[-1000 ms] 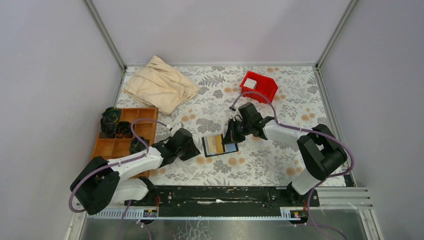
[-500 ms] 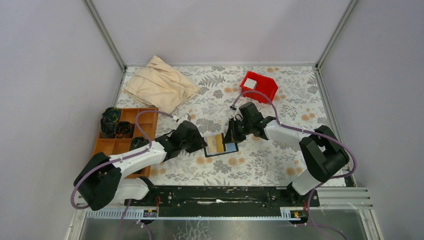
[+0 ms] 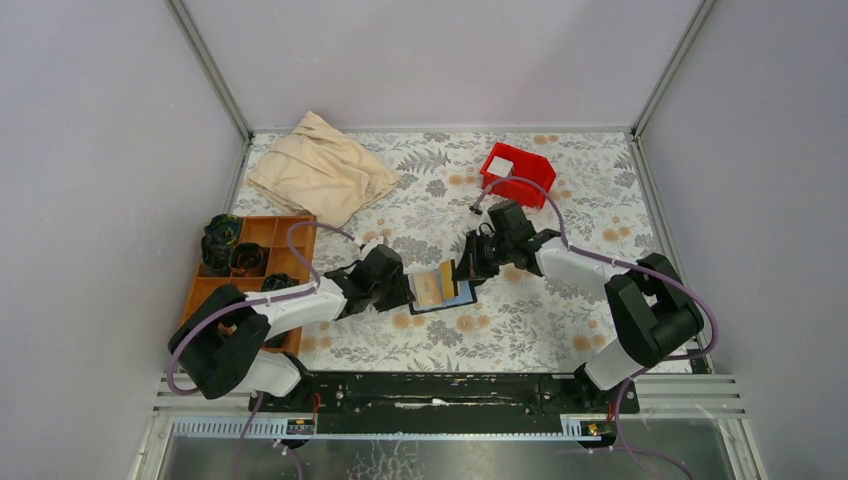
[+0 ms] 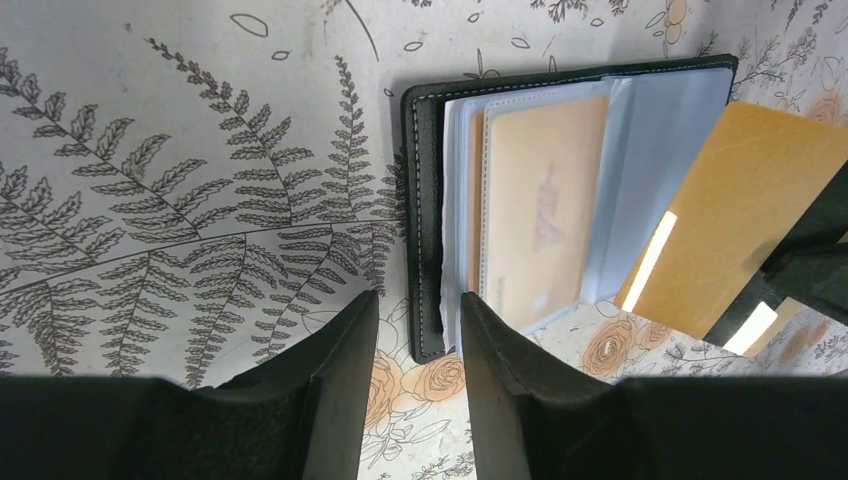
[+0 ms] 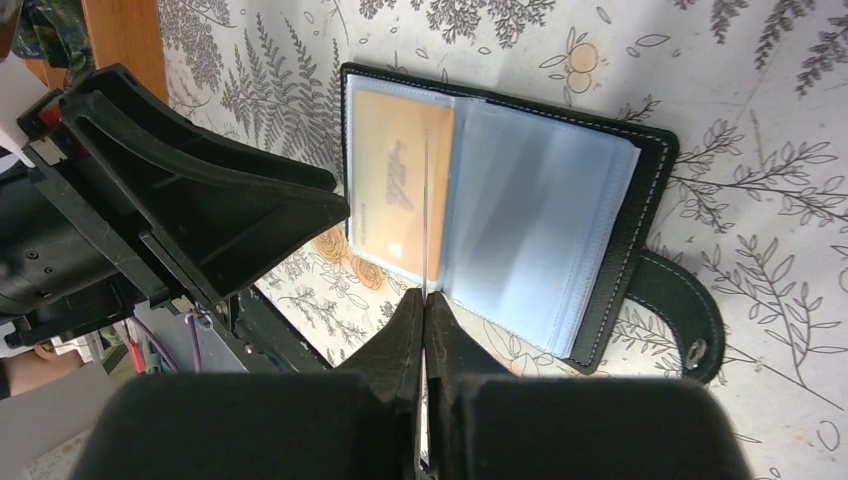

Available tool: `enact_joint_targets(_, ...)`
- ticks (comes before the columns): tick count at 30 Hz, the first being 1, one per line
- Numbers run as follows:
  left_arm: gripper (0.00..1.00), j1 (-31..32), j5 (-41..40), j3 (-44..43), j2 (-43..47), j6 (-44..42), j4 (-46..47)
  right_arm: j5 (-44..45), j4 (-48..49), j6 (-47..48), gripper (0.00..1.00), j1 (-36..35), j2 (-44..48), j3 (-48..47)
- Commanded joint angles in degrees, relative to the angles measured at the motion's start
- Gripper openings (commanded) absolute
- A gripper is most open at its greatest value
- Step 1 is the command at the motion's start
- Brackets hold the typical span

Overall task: Put the credit cards into the card holder
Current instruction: Turn over the card slot in the card holder, then insert the credit card into the card holder.

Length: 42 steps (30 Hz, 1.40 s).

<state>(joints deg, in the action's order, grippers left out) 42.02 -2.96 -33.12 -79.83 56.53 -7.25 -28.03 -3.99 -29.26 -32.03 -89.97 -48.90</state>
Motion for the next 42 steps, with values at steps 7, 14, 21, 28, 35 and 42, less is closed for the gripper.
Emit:
enact_joint_targets(7,0.43,0.4,-0.6,-1.4,-0.9,-1.4,2.6,-2.4,2.2,1.3,0.0,1.9,0.3,1.7)
enact_joint_targets(14,0.43,0.3,0.0,-1.4,-2.3,-1.3,2.0,-5.8,6.0,-0.1,0.0,2.0,-1.5,3.4)
enact_joint_targets(21,0.43,0.4,0.0,-1.2,-3.5,-1.2,0.2,-8.0,8.6,-0.9,0.0,2.5,-2.4,4.5)
enact_joint_targets(28,0.43,0.5,-0.5,-0.7,-3.6,-0.7,-2.2,-9.7,10.8,-1.7,0.0,2.8,-3.6,5.5)
enact_joint_targets(35,0.43,0.6,-1.2,-1.0,-4.1,-0.8,-4.2,-10.6,12.4,-1.9,0.0,3.4,-4.7,5.8)
enact_joint_targets(42,0.43,0.6,-1.5,-1.2,-5.0,-0.6,-5.5,-10.9,12.9,-1.8,0.0,5.0,-4.2,5.7)
